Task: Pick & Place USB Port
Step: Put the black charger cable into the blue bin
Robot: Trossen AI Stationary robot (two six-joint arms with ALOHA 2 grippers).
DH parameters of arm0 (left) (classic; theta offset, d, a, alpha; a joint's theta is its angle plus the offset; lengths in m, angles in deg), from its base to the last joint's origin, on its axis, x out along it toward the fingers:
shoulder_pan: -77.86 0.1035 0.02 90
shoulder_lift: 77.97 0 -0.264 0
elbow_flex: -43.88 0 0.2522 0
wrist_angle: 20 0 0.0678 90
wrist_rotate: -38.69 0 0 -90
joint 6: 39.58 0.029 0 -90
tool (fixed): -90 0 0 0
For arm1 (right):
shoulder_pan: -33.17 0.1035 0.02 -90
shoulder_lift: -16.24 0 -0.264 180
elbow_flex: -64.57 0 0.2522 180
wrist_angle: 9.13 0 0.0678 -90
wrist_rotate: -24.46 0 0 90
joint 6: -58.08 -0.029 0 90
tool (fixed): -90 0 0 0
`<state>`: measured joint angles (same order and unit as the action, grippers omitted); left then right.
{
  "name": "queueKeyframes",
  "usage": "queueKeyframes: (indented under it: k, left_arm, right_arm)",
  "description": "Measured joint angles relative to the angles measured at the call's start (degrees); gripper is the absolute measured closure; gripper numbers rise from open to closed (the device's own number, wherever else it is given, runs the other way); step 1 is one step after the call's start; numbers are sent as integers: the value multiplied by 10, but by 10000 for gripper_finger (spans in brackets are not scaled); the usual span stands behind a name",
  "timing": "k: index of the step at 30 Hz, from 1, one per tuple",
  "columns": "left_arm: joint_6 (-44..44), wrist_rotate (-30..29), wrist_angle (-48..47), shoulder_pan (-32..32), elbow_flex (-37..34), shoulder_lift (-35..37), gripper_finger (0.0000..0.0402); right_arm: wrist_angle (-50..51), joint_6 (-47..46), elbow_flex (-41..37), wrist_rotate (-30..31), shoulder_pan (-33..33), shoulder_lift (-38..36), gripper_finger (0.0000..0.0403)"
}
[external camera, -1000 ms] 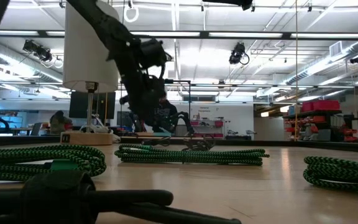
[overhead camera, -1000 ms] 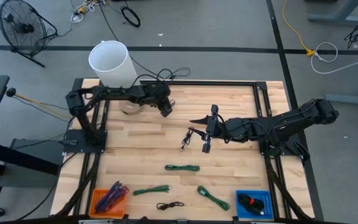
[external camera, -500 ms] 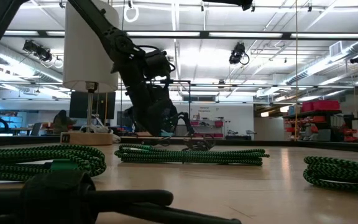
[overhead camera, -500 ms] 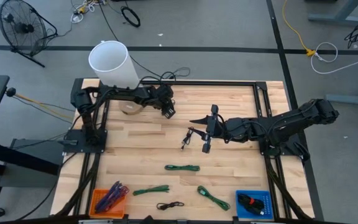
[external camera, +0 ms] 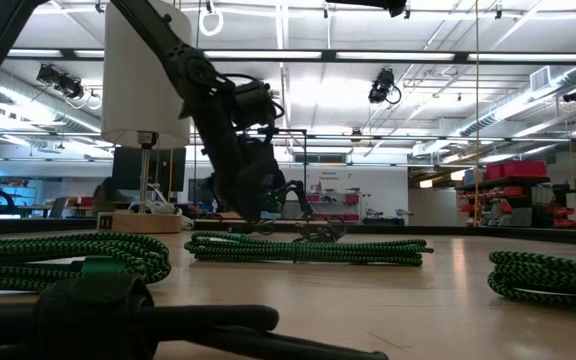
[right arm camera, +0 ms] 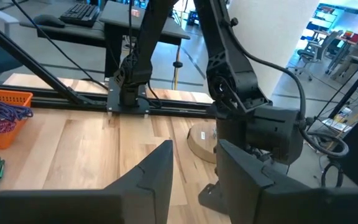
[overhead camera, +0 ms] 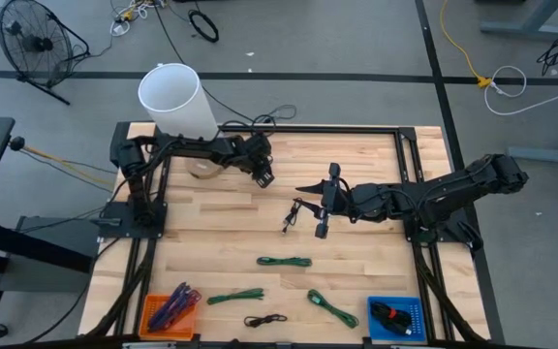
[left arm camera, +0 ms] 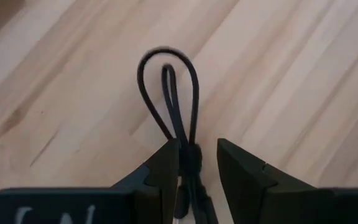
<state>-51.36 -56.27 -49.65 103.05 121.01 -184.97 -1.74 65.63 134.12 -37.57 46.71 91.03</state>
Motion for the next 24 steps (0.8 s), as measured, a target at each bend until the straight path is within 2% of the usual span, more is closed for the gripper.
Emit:
queueKeyframes:
  k: [7,19,21,24]
  left_arm:
    - [-10,-20,-3,0,0,-1,287]
    - [4,-29,9,-10,3,-57,291]
    - [5,-15,8,-10,3,-57,309]
    - [16,1,6,-10,2,-43,365]
  right_arm:
    - [0,0,0,0,0,0,278]
    - [-3,0,0,-5,0,0,278]
    - [-3,0,0,-5,0,0,278]
    - [-2,0,0,-4,0,0,278]
